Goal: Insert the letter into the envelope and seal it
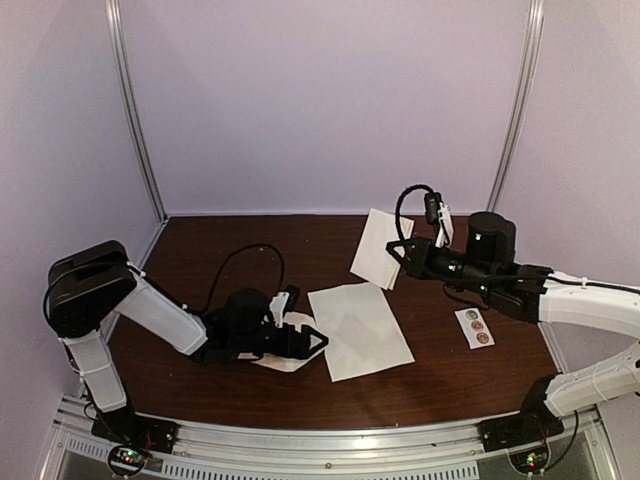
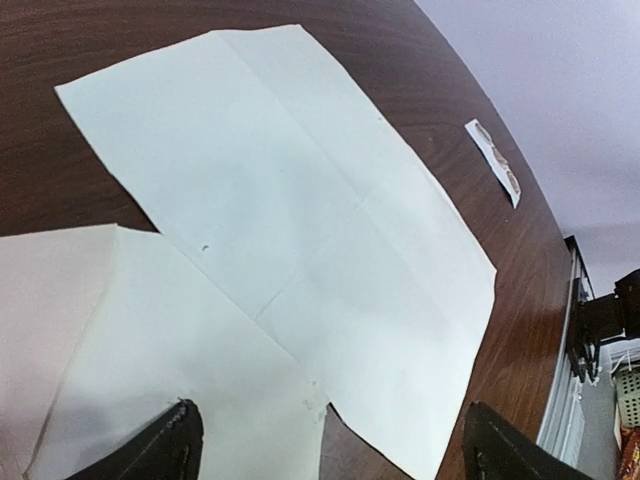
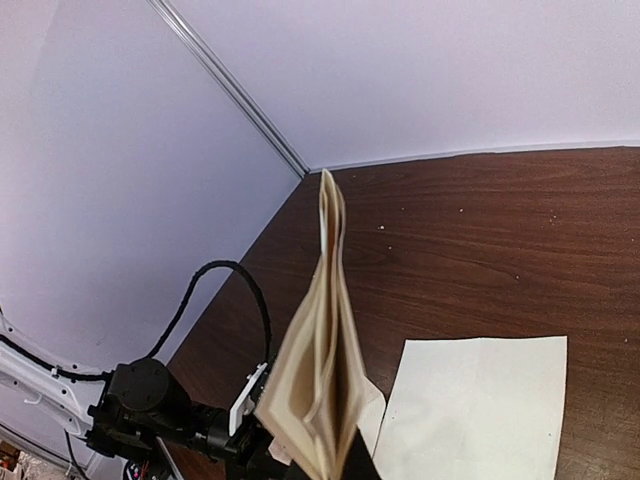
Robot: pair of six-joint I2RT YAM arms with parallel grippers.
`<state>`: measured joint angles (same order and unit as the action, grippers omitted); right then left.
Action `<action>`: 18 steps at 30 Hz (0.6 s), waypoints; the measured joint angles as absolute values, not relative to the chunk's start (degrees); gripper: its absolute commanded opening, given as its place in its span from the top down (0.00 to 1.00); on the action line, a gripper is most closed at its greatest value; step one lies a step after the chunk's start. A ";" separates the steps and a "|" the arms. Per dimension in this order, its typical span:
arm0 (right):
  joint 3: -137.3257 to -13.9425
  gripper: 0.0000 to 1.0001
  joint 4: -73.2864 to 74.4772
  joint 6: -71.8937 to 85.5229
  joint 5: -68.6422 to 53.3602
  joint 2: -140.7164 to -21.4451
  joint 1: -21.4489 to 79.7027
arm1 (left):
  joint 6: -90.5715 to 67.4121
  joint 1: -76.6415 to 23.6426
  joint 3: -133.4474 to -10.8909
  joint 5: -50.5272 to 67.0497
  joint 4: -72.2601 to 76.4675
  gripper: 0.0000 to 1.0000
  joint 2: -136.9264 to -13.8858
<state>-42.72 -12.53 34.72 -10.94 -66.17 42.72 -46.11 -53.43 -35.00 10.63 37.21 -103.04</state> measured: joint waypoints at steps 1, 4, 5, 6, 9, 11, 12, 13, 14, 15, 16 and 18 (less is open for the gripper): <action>-42.72 1.00 -12.43 34.72 -10.74 -65.95 42.72 | -46.50 -54.08 -36.01 10.94 37.69 0.08 -104.09; -42.72 1.00 -12.01 34.72 -10.39 -65.52 42.72 | -47.48 -55.51 -37.78 11.75 39.03 0.08 -106.19; -42.72 1.00 -11.79 34.72 -10.37 -65.45 42.72 | -47.79 -56.01 -38.41 11.97 39.62 0.08 -106.91; -42.72 1.00 -11.42 34.70 -10.35 -65.36 42.72 | -48.07 -56.29 -38.83 12.16 39.88 0.08 -107.35; -42.74 1.00 -10.39 34.65 -10.09 -65.12 42.72 | -48.86 -57.23 -40.18 12.84 40.25 0.08 -108.55; -42.74 1.00 -9.54 34.59 -9.91 -64.84 42.72 | -49.30 -57.71 -40.95 13.15 40.32 0.08 -109.14; -42.74 1.00 -9.23 34.48 -9.69 -64.71 42.72 | -49.43 -57.91 -41.23 13.28 40.38 0.08 -109.36; -42.74 1.00 -8.91 34.46 -9.45 -64.55 42.72 | -49.60 -58.15 -41.56 13.47 40.34 0.08 -109.56; -42.74 1.00 -8.49 34.46 -9.17 -64.36 42.70 | -49.74 -58.33 -41.87 13.74 40.34 0.08 -109.69; -42.74 1.00 -8.12 34.46 -9.08 -64.14 42.61 | -49.84 -58.43 -42.11 14.02 40.32 0.08 -109.71; -42.74 1.00 -7.77 34.48 -8.99 -63.94 42.46 | -49.87 -58.54 -42.41 14.35 40.23 0.08 -109.69; -42.74 1.00 -7.09 34.68 -9.02 -63.64 41.85 | -49.74 -58.61 -43.48 14.85 38.89 0.07 -109.38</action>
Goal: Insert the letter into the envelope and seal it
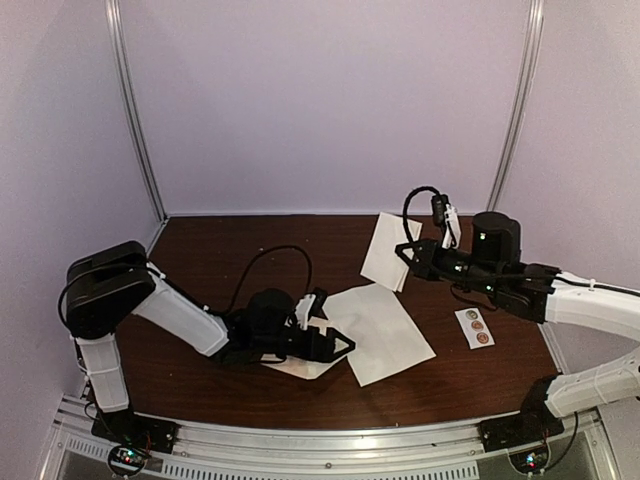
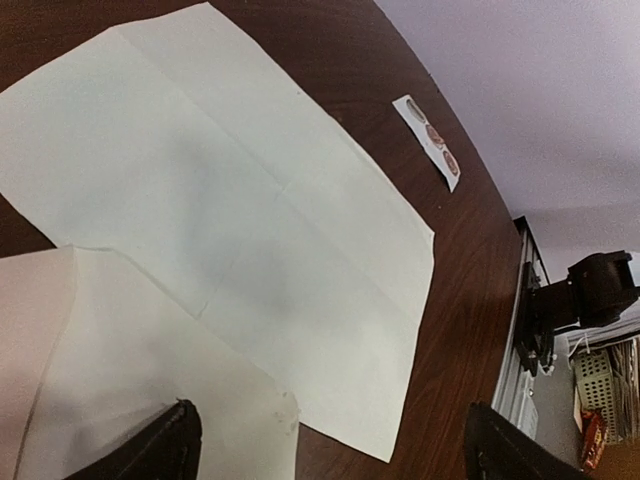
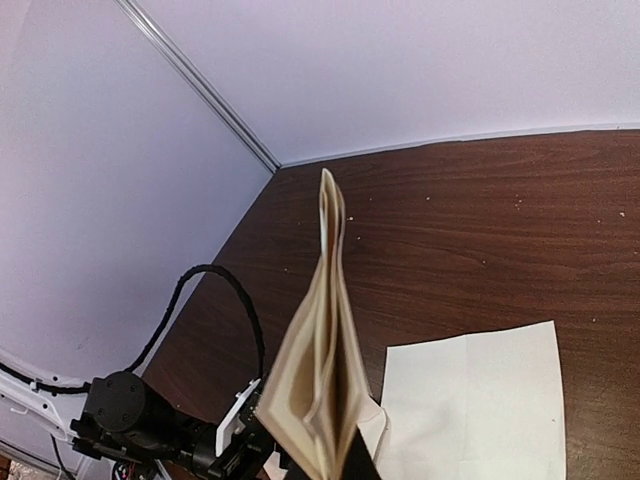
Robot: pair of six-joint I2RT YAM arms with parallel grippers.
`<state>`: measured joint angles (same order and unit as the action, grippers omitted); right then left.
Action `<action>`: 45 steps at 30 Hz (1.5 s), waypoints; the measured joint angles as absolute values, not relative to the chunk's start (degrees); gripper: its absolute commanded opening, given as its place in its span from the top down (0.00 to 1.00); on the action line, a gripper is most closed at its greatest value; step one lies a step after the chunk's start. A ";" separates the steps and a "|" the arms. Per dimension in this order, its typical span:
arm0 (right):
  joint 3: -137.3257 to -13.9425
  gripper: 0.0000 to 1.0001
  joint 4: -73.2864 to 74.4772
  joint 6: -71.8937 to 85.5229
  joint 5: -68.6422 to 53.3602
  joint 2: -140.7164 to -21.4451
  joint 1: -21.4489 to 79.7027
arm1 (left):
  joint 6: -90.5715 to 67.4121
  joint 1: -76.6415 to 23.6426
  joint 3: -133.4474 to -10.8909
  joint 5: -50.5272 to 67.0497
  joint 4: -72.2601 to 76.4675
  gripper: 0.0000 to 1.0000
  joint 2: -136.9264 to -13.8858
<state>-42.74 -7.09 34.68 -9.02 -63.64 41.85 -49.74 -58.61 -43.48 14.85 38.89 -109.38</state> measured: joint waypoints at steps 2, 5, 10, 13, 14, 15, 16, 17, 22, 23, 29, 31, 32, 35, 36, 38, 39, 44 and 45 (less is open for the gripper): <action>-42.74 1.00 -6.46 34.98 -9.37 -63.37 40.62 | -48.90 -58.61 -45.08 15.03 35.51 0.07 -108.18; -42.72 1.00 -5.34 35.40 -10.37 -62.63 38.39 | -46.50 -58.50 -47.29 14.41 28.84 0.06 -103.98; -42.30 1.00 -3.66 36.69 -12.43 -61.25 36.27 | -43.07 -56.51 -48.23 12.34 18.72 0.10 -95.04; -41.89 1.00 -2.94 37.85 -14.87 -61.43 36.12 | -41.63 -52.88 -48.14 11.31 12.99 0.23 -92.12; -41.82 1.00 -2.72 38.35 -15.99 -61.76 36.12 | -41.28 -51.31 -47.88 11.31 11.44 0.28 -91.64; -41.76 1.00 -2.59 39.05 -17.23 -62.26 36.12 | -40.93 -49.69 -47.33 11.33 10.31 0.29 -91.29; -41.71 1.00 -2.46 39.68 -18.50 -62.92 36.14 | -40.64 -48.21 -46.63 11.33 9.19 0.30 -91.05; -41.67 1.00 -2.33 40.53 -19.77 -63.64 36.27 | -40.27 -46.72 -45.67 11.42 8.21 0.30 -90.89; -40.82 1.00 -1.23 43.59 -23.55 -66.89 38.59 | -39.18 -42.35 -42.15 11.60 3.11 0.37 -90.61; -40.66 1.00 -0.71 44.07 -24.03 -67.37 39.13 | -38.94 -42.04 -42.00 11.77 2.46 0.40 -90.61; -40.32 1.00 1.13 46.44 -25.12 -68.60 40.91 | -37.98 -40.97 -41.98 13.74 1.63 0.44 -90.94; -40.25 1.00 1.17 46.87 -25.12 -68.62 41.04 | -37.91 -40.91 -41.98 14.28 1.61 0.44 -91.55; -40.23 1.00 1.17 46.98 -25.12 -68.64 41.15 | -37.87 -40.91 -41.98 14.46 1.58 0.44 -91.94; -40.23 1.00 1.19 47.20 -25.12 -68.95 41.30 | -37.80 -40.91 -41.91 15.05 1.48 0.44 -92.95; -40.23 1.00 1.19 47.24 -25.12 -69.10 41.36 | -37.80 -40.91 -41.87 15.18 1.48 0.44 -93.06; -40.23 1.00 1.26 47.37 -25.12 -69.34 41.41 | -37.80 -40.91 -41.45 15.59 1.45 0.44 -93.25; -40.23 1.00 1.37 47.40 -25.12 -69.47 41.41 | -37.80 -40.91 -41.21 15.77 1.43 0.44 -93.27; -40.23 1.00 1.78 47.37 -25.10 -70.00 41.43 | -37.76 -40.91 -39.59 17.26 1.83 0.45 -93.32; -40.23 1.00 1.78 47.37 -25.10 -70.11 41.45 | -37.69 -40.91 -39.51 17.50 2.09 0.45 -93.32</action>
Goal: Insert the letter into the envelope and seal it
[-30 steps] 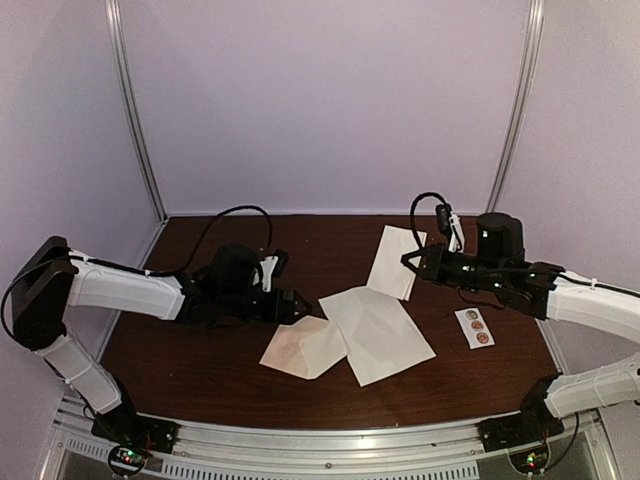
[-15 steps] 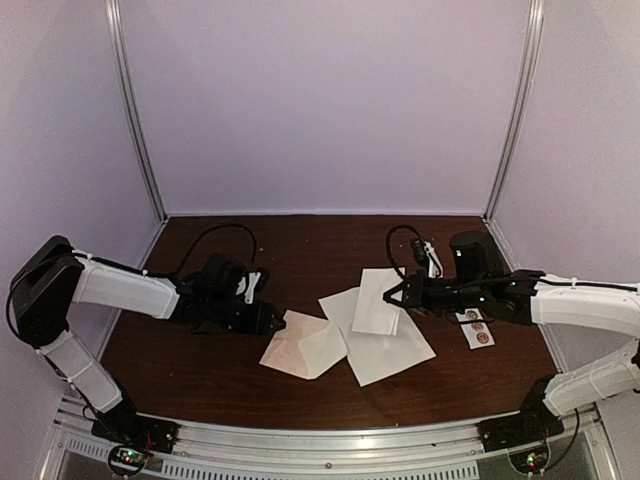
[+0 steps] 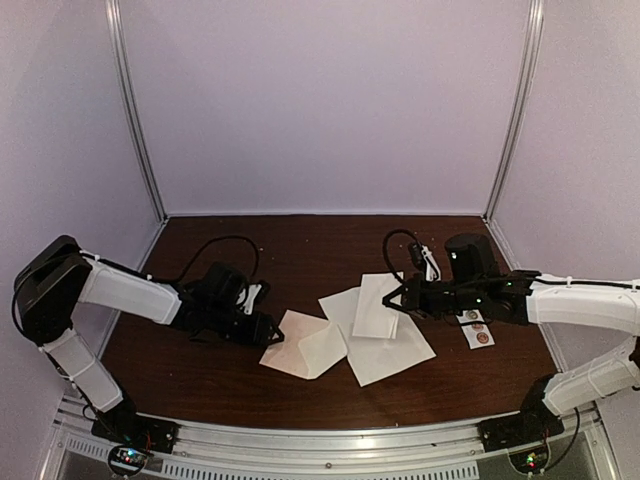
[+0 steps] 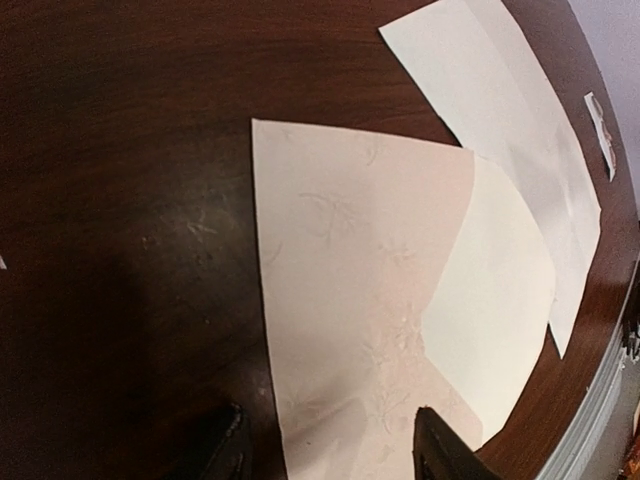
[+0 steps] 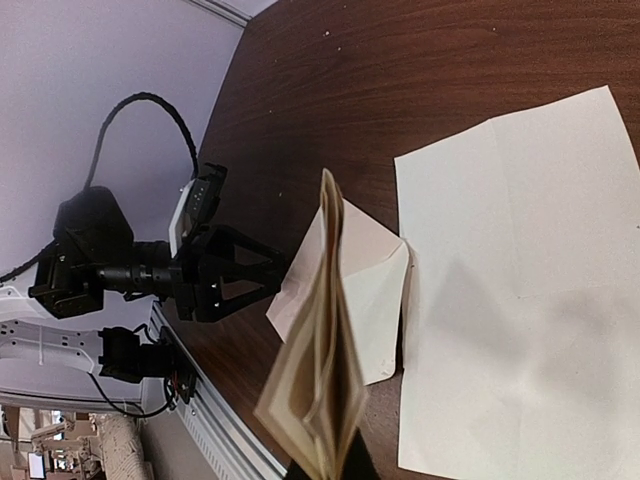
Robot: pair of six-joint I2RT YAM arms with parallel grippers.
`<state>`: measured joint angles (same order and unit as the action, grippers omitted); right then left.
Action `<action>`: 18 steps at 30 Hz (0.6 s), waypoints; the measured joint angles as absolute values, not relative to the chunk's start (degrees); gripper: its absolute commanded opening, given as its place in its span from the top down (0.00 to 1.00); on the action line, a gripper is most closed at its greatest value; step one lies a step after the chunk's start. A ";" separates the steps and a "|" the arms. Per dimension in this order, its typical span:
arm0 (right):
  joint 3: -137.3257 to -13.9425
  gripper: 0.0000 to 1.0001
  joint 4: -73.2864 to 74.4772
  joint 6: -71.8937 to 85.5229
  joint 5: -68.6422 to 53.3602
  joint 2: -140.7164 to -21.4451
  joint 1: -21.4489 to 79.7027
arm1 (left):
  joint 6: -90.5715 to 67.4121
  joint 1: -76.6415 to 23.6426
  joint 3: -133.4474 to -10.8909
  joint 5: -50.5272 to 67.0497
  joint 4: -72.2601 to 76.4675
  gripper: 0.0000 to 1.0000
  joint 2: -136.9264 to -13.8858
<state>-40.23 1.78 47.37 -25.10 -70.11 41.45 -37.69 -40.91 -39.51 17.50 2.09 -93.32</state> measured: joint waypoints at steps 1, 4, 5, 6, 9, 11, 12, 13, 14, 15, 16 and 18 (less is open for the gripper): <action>-40.23 1.00 1.83 47.37 -25.10 -70.17 41.47 | -37.58 -40.91 -39.31 17.78 2.31 0.45 -93.32; -40.23 1.00 1.96 47.37 -25.10 -70.19 41.52 | -37.34 -40.91 -38.63 18.63 3.60 0.47 -93.32; -40.23 1.00 1.96 47.37 -25.12 -70.19 41.52 | -37.32 -40.86 -38.35 19.18 4.03 0.47 -93.32; -40.23 1.00 1.98 47.37 -25.12 -70.19 41.56 | -37.23 -40.86 -38.00 19.84 4.58 0.47 -93.32; -40.23 1.00 2.00 47.40 -25.10 -70.19 41.76 | -36.95 -40.91 -36.73 21.87 6.04 0.47 -92.97; -40.23 1.00 2.11 47.37 -25.10 -70.19 41.85 | -36.86 -41.12 -35.66 22.92 6.52 0.47 -92.31; -40.23 1.00 2.22 47.37 -25.08 -70.19 41.89 | -36.84 -41.34 -35.11 23.38 6.81 0.47 -91.94; -40.23 1.00 2.39 47.37 -25.06 -70.19 41.93 | -36.82 -41.65 -34.59 23.81 7.07 0.47 -91.64; -40.23 1.00 2.52 47.37 -25.06 -70.19 42.00 | -36.80 -42.00 -34.20 24.18 7.38 0.47 -91.42; -40.23 1.00 2.68 47.40 -25.06 -70.19 42.02 | -36.82 -42.54 -33.74 24.58 7.73 0.47 -91.20; -40.23 1.00 2.87 47.42 -25.04 -70.19 42.04 | -36.84 -43.27 -33.39 24.91 8.01 0.47 -90.98; -40.23 1.00 3.14 47.62 -25.04 -70.19 42.04 | -36.97 -45.06 -32.95 25.63 8.38 0.47 -90.78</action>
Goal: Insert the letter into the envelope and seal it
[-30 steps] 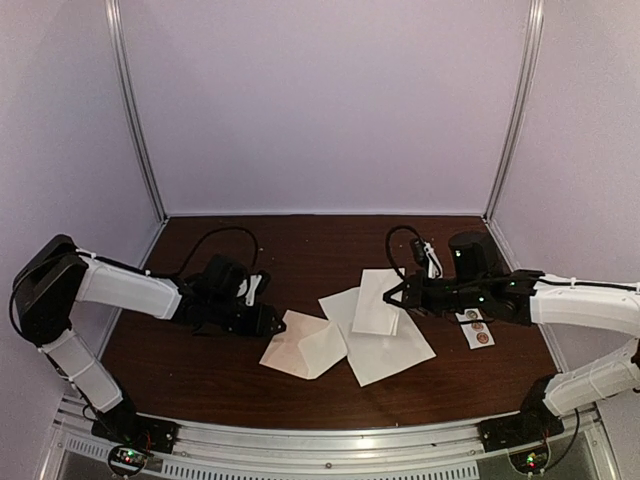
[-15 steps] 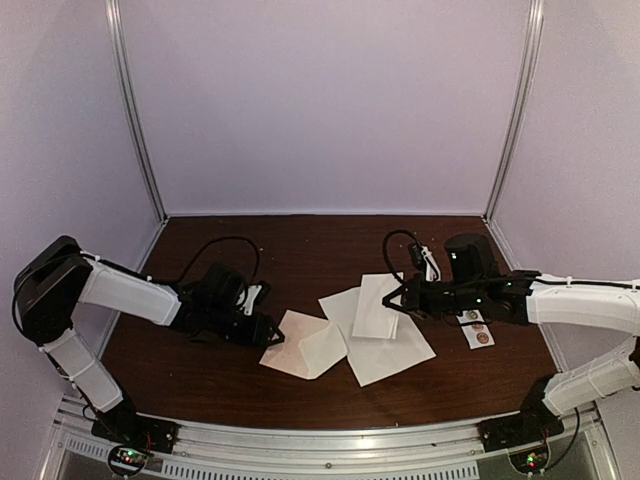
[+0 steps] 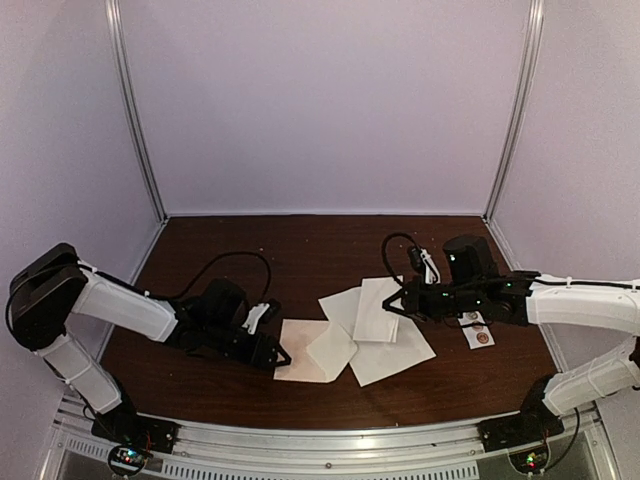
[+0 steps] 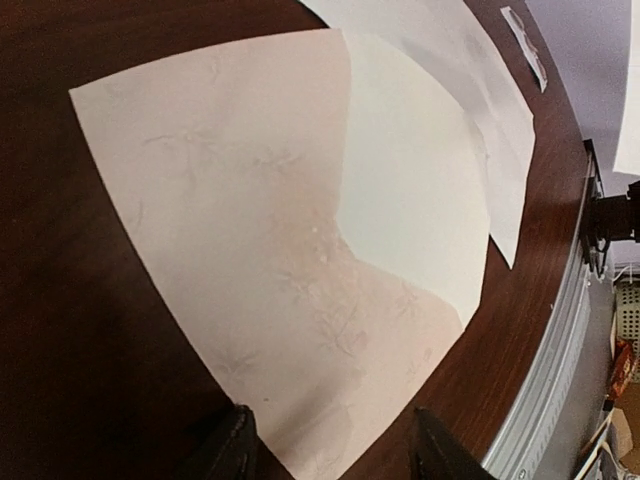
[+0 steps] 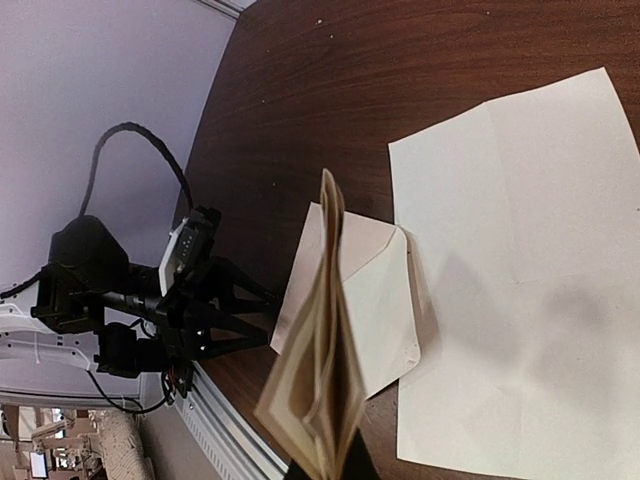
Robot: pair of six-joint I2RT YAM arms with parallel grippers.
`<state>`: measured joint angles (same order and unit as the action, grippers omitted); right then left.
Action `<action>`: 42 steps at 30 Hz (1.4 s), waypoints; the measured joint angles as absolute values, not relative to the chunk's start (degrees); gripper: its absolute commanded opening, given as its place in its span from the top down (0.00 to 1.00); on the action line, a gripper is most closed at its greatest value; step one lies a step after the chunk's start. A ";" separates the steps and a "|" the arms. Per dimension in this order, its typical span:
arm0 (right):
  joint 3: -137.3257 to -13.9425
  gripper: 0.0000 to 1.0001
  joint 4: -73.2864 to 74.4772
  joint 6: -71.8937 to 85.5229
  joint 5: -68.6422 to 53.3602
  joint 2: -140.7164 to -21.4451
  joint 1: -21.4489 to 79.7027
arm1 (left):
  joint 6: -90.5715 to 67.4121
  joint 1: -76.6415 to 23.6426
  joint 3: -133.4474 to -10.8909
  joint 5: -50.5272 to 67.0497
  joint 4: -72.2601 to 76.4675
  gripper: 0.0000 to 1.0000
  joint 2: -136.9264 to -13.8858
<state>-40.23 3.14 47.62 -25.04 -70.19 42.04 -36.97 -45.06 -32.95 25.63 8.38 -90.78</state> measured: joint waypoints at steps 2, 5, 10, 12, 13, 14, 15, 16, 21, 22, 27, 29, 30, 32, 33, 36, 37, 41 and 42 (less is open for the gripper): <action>-40.18 1.00 3.27 47.90 -25.04 -70.19 42.04 | -37.08 -46.85 -32.88 26.11 8.54 0.47 -90.78; -40.10 1.00 3.51 48.03 -25.04 -70.19 42.04 | -37.45 -48.60 -32.82 26.39 8.54 0.47 -90.78; -40.10 1.00 3.66 47.99 -25.34 -70.19 42.04 | -37.65 -48.82 -32.67 25.54 7.22 0.47 -89.80; -40.10 1.00 3.68 47.92 -25.85 -70.19 42.04 | -37.63 -48.80 -32.99 24.49 4.95 0.47 -88.88; -40.10 1.00 3.70 47.81 -26.22 -70.19 42.04 | -37.60 -48.77 -33.47 24.01 3.46 0.47 -88.53; -40.10 1.00 3.81 47.70 -26.70 -70.22 42.04 | -37.56 -48.66 -34.09 23.70 2.02 0.47 -88.31; -40.12 1.00 4.01 47.42 -27.24 -70.35 42.04 | -37.50 -48.40 -34.94 23.31 0.58 0.48 -88.14; -40.14 1.00 4.14 47.03 -27.75 -70.63 42.04 | -37.36 -48.01 -35.88 22.92 -0.89 0.48 -87.99; -41.30 1.00 4.89 46.26 -31.27 -75.33 42.04 | -36.45 -45.19 -39.48 21.78 -4.97 0.51 -87.90; -41.50 1.00 5.04 46.24 -31.66 -76.12 42.04 | -36.12 -44.66 -40.01 21.71 -5.78 0.52 -87.92; -43.94 1.00 6.04 46.22 -33.80 -80.14 42.04 | -33.67 -43.24 -43.29 22.13 -8.67 0.54 -89.73; -45.45 1.00 6.46 46.02 -34.48 -81.89 42.04 | -32.34 -42.89 -44.99 22.68 -9.47 0.54 -91.13; -46.28 1.00 6.76 45.80 -34.72 -82.85 42.04 | -31.62 -42.65 -45.78 22.96 -9.69 0.54 -91.77; -47.79 1.00 7.42 45.39 -35.00 -84.88 42.04 | -30.28 -42.09 -46.87 23.16 -10.09 0.54 -92.84; -48.40 1.00 7.70 45.28 -35.14 -85.93 42.04 | -29.65 -41.87 -47.27 23.22 -10.44 0.54 -93.36; -49.69 1.00 8.64 45.12 -35.40 -88.44 42.04 | -27.99 -41.56 -47.92 23.44 -11.29 0.54 -94.89; -50.04 1.00 8.93 45.15 -35.57 -89.17 42.04 | -27.62 -41.56 -48.14 23.51 -11.66 0.55 -95.29; -51.00 1.00 9.43 45.19 -36.03 -91.74 42.04 | -26.28 -41.56 -48.56 24.45 -12.10 0.55 -96.99; -51.13 1.00 9.43 45.21 -36.12 -92.31 42.04 | -26.04 -41.56 -48.56 24.62 -12.16 0.55 -97.36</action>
